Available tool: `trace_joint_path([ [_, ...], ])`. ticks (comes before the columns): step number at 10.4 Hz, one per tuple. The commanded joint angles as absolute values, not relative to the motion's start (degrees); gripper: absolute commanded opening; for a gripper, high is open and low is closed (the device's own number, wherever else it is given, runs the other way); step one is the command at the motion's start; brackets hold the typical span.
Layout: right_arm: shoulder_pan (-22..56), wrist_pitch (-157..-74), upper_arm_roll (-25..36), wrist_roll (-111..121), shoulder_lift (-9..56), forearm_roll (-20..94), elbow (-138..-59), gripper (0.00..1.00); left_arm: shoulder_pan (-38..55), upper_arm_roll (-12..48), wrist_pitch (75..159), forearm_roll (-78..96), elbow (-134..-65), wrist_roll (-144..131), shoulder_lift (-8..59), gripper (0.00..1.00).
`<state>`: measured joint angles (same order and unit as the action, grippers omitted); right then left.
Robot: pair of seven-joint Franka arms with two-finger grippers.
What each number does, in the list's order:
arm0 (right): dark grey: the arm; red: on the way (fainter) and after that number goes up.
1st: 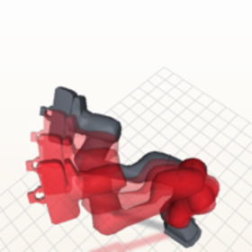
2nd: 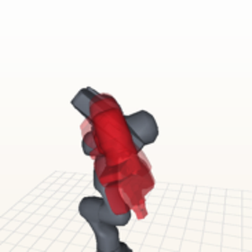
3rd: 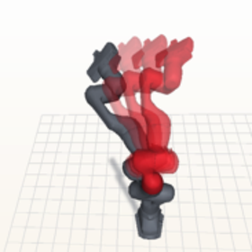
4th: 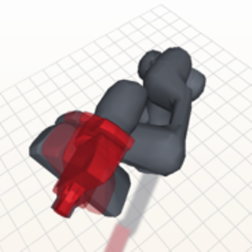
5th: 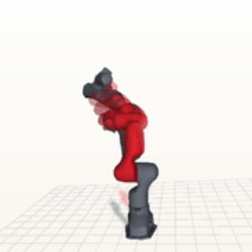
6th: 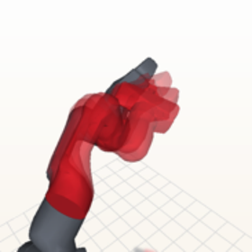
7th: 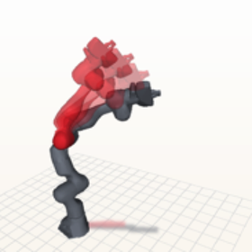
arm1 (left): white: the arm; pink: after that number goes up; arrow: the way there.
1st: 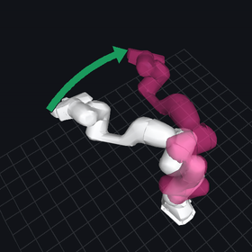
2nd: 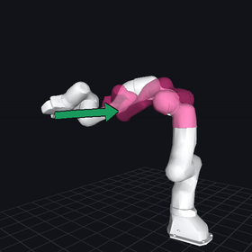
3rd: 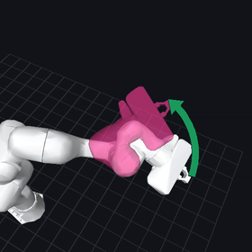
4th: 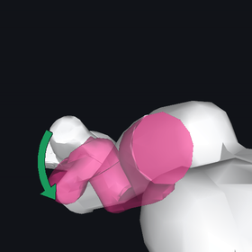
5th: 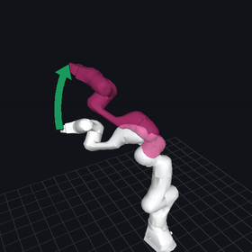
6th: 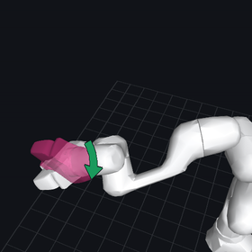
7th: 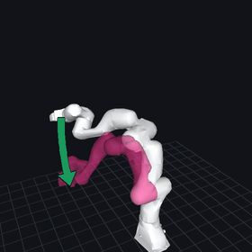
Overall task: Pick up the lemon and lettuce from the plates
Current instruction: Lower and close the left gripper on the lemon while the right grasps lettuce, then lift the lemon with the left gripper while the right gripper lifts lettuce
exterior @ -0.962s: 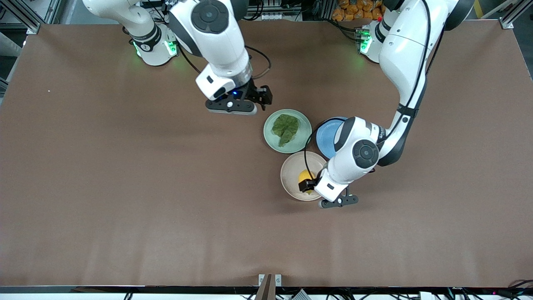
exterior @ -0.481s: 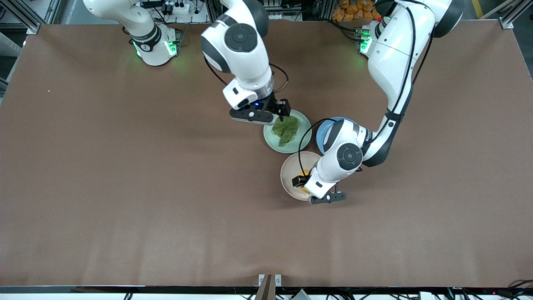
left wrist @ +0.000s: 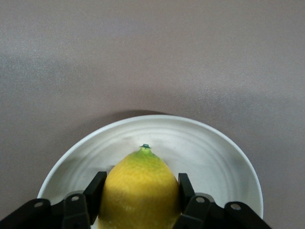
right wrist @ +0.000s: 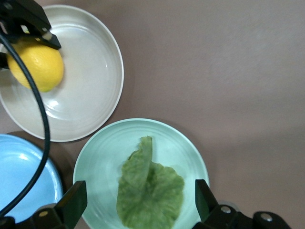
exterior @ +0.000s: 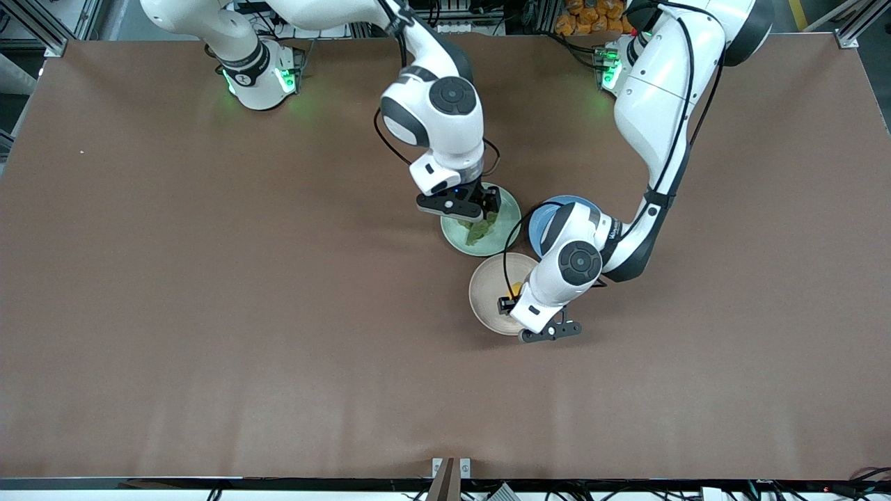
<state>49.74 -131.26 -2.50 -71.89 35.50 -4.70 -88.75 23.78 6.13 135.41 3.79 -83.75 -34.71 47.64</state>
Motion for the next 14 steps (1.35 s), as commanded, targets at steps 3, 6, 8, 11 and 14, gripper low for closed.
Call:
trace_joint_path([
  [3, 52.99, -141.57, -1.41, -80.49, 44.01, -8.16, -87.45, 0.77, 22.95, 5.71, 132.65, 2.29, -82.79, -36.91, 44.66, 0.0],
  [6, 53.7, -142.03, -1.41, -84.46, 46.75, -12.04, -87.01, 0.6, 18.3, 5.71, 127.02, 2.11, -83.05, -36.3, 39.65, 0.0],
  [8, 53.7, -141.86, -1.41, -84.64, 46.93, -11.95, -86.84, 0.23, 15.14, 5.54, 124.73, 1.5, -84.8, -33.77, 37.37, 0.0],
  [11, 53.0, -140.02, -1.32, -83.41, 46.23, -11.6, -84.65, 0.0, 7.5, 5.71, 124.63, -0.53, -89.72, -24.03, 34.11, 0.0],
  [14, 47.58, -126.61, -4.11, -76.67, 42.21, -10.73, -80.87, 0.0, 3.17, 5.71, 124.63, -0.53, -90.87, -18.73, 35.24, 0.0],
])
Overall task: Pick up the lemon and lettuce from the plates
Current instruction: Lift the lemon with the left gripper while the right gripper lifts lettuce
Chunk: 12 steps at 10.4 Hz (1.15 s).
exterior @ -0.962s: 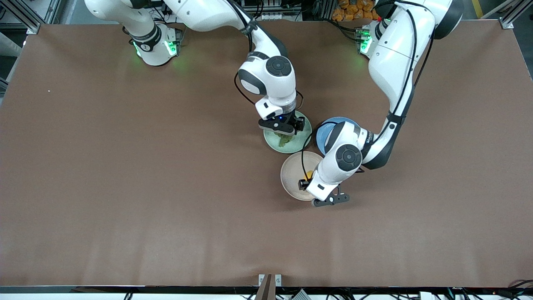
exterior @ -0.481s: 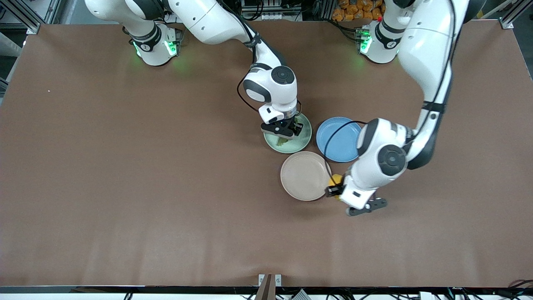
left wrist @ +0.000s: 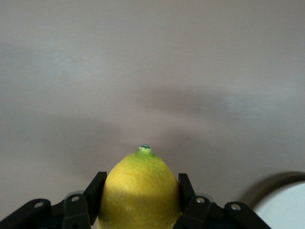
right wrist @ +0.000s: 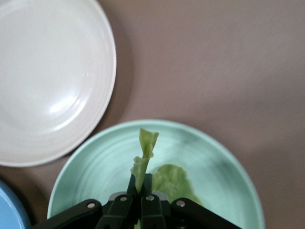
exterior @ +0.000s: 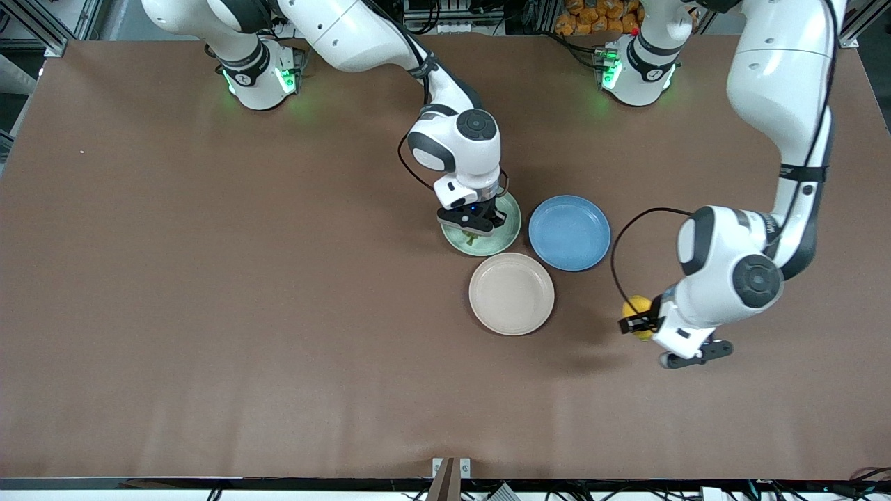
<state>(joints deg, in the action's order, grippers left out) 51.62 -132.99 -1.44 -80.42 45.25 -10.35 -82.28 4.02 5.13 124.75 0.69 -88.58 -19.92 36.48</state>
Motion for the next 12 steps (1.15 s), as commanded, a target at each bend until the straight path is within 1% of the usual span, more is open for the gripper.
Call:
trace_joint_path([
  [1, 43.2, -122.91, -6.65, -72.64, 39.32, -9.16, -80.34, 0.0, 2.64, 5.71, 124.54, -0.53, -90.88, -18.63, 35.94, 0.0],
  [2, 39.15, -120.26, -7.98, -67.55, 36.24, -6.53, -80.33, 0.0, 2.55, 5.54, 124.54, -0.53, -90.7, -18.63, 37.34, 0.0],
  [4, 32.21, -113.68, -7.3, -54.47, 30.7, -0.03, -80.51, 0.0, 2.64, 5.54, 124.72, -2.53, -90.7, -18.54, 39.54, 0.0],
  [5, 28.77, -110.34, -6.08, -48.84, 28.93, 1.65, -80.59, 0.0, 2.46, 5.45, 124.63, -3.33, -90.79, -18.54, 39.99, 0.0],
  [6, 26.04, -107.69, -4.59, -43.82, 28.13, 1.76, -80.6, 0.0, 1.76, 5.45, 124.63, -3.43, -90.88, -18.54, 40.08, 0.11],
  [7, 23.32, -105.32, -3.0, -38.55, 28.04, 1.76, -80.6, 0.0, 1.76, 5.45, 124.63, -3.43, -90.88, -18.46, 40.08, 0.54],
  [8, 20.85, -103.38, -1.25, -32.84, 27.78, 1.67, -80.94, 0.0, 1.58, 5.45, 124.63, -3.51, -90.88, -18.28, 40.08, 1.0],
  [10, 17.16, -103.09, 4.1, -20.63, 28.04, 1.15, -83.83, 0.0, 0.88, 5.54, 124.63, -3.52, -90.88, -18.28, 39.64, 1.0],
  [11, 15.83, -104.57, 7.44, -14.48, 28.56, 1.14, -85.76, 0.0, 0.79, 5.54, 124.63, -3.43, -90.88, -18.46, 39.2, 1.0],
  [12, 13.99, -109.29, 8.51, -10.15, 28.56, 1.14, -89.78, 0.0, 0.88, 5.71, 124.63, -3.43, -90.97, -19.5, 38.68, 1.0],
])
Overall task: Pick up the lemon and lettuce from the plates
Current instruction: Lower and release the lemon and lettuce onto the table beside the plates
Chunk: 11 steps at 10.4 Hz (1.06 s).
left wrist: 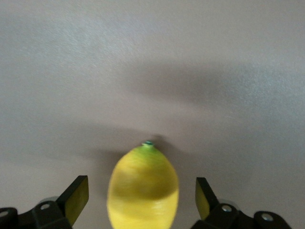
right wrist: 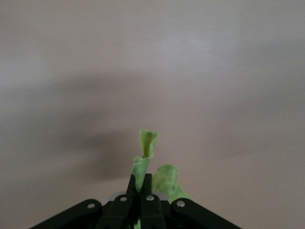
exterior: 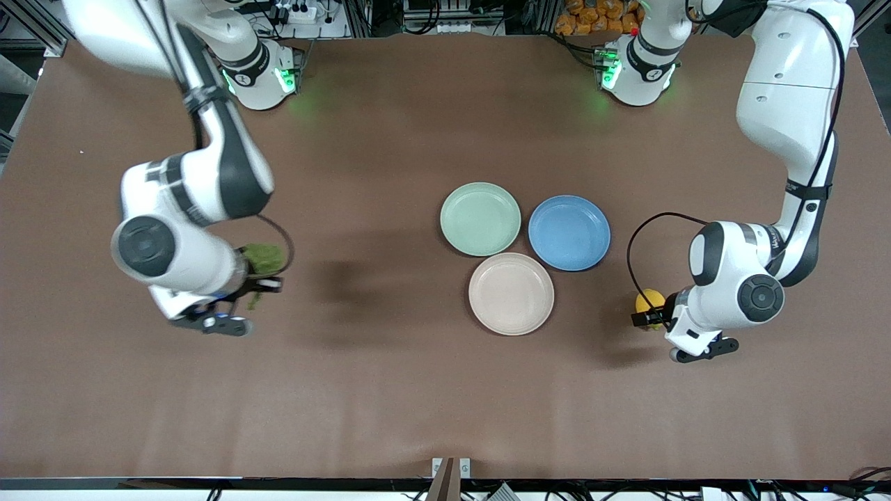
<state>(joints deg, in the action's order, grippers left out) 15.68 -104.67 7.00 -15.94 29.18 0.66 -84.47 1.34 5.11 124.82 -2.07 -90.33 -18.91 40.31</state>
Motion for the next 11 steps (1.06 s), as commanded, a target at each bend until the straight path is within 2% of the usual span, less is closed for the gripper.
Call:
trace_joint_path([
  [1, 12.23, -116.12, 8.79, -8.11, 28.83, 1.14, -93.91, 0.0, 0.97, 5.71, 124.72, -3.34, -92.36, -20.99, 37.89, 1.0],
  [3, 10.46, -129.23, 8.88, -7.12, 31.71, 1.14, -99.47, 0.0, 0.88, 5.89, 125.59, -3.17, -96.92, -22.32, 33.69, 1.0],
  [4, 10.63, -131.37, 9.49, -7.12, 33.21, 1.14, -99.32, 0.44, 0.79, 5.98, 127.25, -2.99, -101.73, -22.32, 29.66, 1.0],
  [5, 10.72, -133.31, 10.45, -7.12, 33.66, 1.4, -99.06, 0.99, 0.7, 5.98, 130.05, -2.9, -107.61, -22.32, 25.18, 1.0],
  [7, 10.98, -130.28, 11.68, -7.12, 32.88, 1.32, -95.39, 1.0, 0.62, 5.98, 134.37, -2.55, -117.82, -23.72, 16.65, 1.0],
  [9, 13.61, -114.52, 15.81, -6.86, 32.78, 0.79, -83.91, 1.0, 0.88, 8.24, 134.47, -2.55, -122.5, -27.23, 10.4, 1.0],
  [11, 13.97, -102.09, 16.08, -6.77, 30.51, 0.97, -76.05, 1.0, 0.79, 9.31, 134.38, -2.55, -127.94, -27.95, 4.16, 1.0],
])
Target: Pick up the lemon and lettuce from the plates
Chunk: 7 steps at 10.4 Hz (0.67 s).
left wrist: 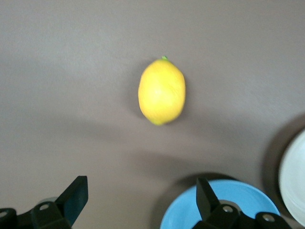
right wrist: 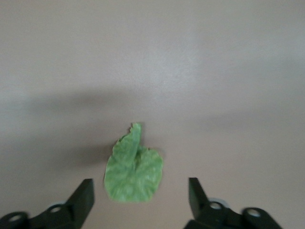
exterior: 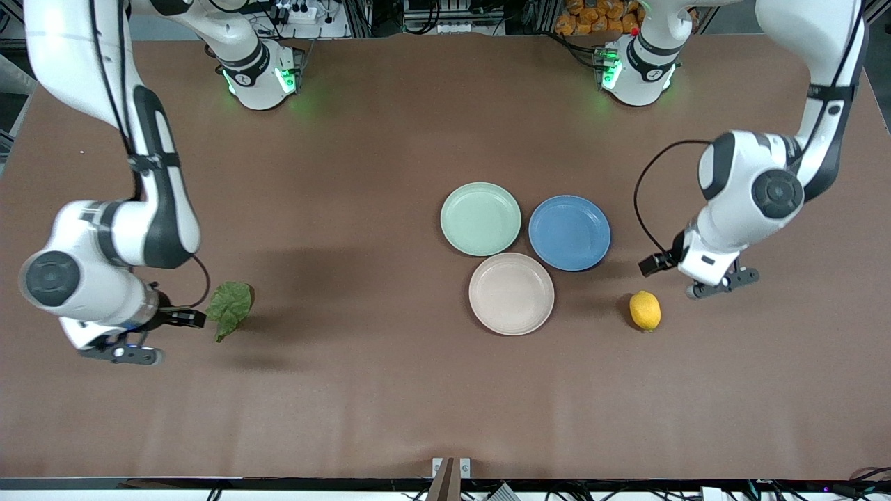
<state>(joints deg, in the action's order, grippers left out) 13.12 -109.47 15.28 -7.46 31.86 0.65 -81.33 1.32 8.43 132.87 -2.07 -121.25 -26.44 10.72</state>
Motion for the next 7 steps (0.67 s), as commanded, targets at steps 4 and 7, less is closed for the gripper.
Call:
trace_joint_path([
  [4, 12.84, -95.91, 14.25, -5.63, 21.47, 2.02, -75.24, 1.0, 0.97, 10.37, 134.38, -2.55, -131.75, -28.12, -1.76, 1.0],
  [7, 8.97, -93.09, 9.58, -3.17, 12.68, 2.55, -75.32, 1.0, 0.7, 10.72, 130.99, -2.64, -122.39, -26.73, -1.41, 1.0],
])
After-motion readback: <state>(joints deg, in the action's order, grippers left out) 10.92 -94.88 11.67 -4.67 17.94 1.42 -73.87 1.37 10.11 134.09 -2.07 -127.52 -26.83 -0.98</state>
